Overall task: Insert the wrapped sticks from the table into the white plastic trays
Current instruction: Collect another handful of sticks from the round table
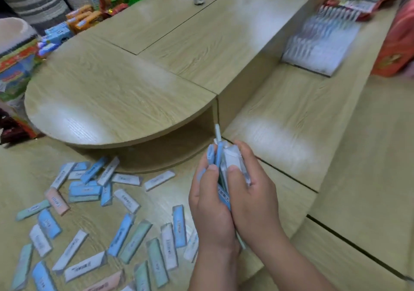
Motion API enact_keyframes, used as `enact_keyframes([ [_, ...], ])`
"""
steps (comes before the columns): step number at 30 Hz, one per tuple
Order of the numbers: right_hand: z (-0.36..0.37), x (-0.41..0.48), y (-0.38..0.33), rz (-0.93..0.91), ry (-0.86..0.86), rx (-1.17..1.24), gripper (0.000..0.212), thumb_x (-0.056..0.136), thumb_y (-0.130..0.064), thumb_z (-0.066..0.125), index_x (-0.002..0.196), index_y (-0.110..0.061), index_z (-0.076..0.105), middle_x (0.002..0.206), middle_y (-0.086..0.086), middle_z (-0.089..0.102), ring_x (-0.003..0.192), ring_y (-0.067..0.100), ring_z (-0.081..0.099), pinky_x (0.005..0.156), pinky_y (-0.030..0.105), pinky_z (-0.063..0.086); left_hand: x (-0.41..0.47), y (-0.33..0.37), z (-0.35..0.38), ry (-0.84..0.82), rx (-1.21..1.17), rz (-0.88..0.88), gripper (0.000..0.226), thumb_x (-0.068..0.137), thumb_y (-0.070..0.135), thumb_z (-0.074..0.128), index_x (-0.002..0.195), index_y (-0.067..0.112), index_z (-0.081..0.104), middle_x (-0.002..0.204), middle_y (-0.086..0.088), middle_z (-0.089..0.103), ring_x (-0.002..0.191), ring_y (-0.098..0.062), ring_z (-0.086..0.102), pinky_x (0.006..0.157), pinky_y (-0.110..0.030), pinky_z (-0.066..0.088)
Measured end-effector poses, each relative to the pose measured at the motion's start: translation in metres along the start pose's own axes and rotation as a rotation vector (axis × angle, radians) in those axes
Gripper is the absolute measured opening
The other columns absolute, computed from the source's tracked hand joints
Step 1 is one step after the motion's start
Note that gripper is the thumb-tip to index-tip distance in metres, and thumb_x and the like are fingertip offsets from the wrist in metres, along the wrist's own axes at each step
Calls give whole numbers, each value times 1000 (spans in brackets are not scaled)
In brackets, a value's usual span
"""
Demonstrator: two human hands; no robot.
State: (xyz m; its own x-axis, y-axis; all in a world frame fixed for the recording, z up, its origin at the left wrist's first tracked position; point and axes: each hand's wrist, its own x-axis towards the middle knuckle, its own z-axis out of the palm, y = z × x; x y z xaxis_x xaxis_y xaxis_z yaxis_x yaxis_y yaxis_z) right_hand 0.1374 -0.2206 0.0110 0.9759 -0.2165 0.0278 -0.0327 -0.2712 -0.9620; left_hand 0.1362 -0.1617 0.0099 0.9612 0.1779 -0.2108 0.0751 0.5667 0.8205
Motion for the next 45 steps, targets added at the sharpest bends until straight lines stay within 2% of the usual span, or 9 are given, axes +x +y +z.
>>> enact_keyframes([
  [5, -71, 18, 13, 28, 65, 33, 44, 86, -48, 37, 129, -53, 43, 116, -40, 57, 109, -11, 57, 84, 11, 48, -10, -36, 64, -34, 23, -37, 47, 84, 34, 57, 124, 10, 64, 103, -4, 69, 90, -18, 66, 78, -33, 53],
  [9, -127, 38, 19, 32, 122, 65, 45, 87, -43, 40, 131, -47, 48, 120, -24, 63, 111, 0, 61, 94, 33, 53, -14, -59, 119, -86, 63, -45, 44, 83, 35, 57, 121, 16, 68, 105, -6, 70, 89, -19, 68, 76, -32, 53],
  [13, -174, 58, 24, 15, 153, 64, 52, 85, -46, 39, 136, -43, 47, 127, -19, 63, 115, 1, 59, 97, 34, 51, -14, -79, 167, -123, 29, -43, 42, 89, 27, 53, 126, 8, 63, 96, -2, 70, 81, -16, 68, 70, -29, 54],
  [21, -243, 114, 35, 44, 195, 43, 37, 85, -49, 39, 117, -66, 46, 101, -25, 67, 88, -3, 66, 67, 11, 50, 10, -111, 248, -231, 35, -52, 35, 93, 27, 50, 120, 13, 67, 96, -3, 70, 86, -17, 68, 71, -28, 54],
  [26, -268, 171, 46, 43, 184, 26, 35, 85, -50, 39, 112, -72, 44, 103, -21, 69, 90, 0, 67, 74, 21, 53, 50, -134, 292, -176, 0, -55, 41, 93, 24, 50, 126, 2, 59, 95, -4, 67, 84, -19, 65, 72, -32, 53],
  [31, -270, 244, 57, 29, 90, 50, 41, 86, -47, 40, 124, -61, 47, 114, -15, 68, 99, 6, 67, 85, 36, 57, 110, -146, 322, -107, -29, 0, 33, 94, 22, 48, 118, 19, 71, 101, -3, 74, 89, -16, 71, 70, -23, 55],
  [35, -264, 283, 61, 17, 27, 52, 45, 87, -47, 40, 132, -54, 45, 120, -24, 64, 104, -1, 64, 87, 33, 56, 144, -147, 333, -31, -47, 6, 33, 92, 22, 50, 117, 17, 71, 99, -4, 73, 85, -15, 70, 68, -25, 55],
  [41, -237, 323, 44, -28, -126, -21, 36, 85, -49, 38, 114, -70, 43, 100, -27, 66, 81, -3, 64, 64, 10, 45, 179, -126, 329, 109, -107, 53, 36, 89, 29, 53, 121, 29, 69, 117, -8, 71, 99, -24, 68, 86, -40, 52],
  [45, -224, 345, 45, -74, -260, -34, 45, 87, -45, 36, 129, -43, 52, 107, -18, 67, 89, 4, 64, 71, 25, 49, 199, -125, 326, 209, -107, 128, 37, 91, 26, 51, 124, 24, 68, 109, -6, 73, 92, -20, 66, 83, -41, 50],
])
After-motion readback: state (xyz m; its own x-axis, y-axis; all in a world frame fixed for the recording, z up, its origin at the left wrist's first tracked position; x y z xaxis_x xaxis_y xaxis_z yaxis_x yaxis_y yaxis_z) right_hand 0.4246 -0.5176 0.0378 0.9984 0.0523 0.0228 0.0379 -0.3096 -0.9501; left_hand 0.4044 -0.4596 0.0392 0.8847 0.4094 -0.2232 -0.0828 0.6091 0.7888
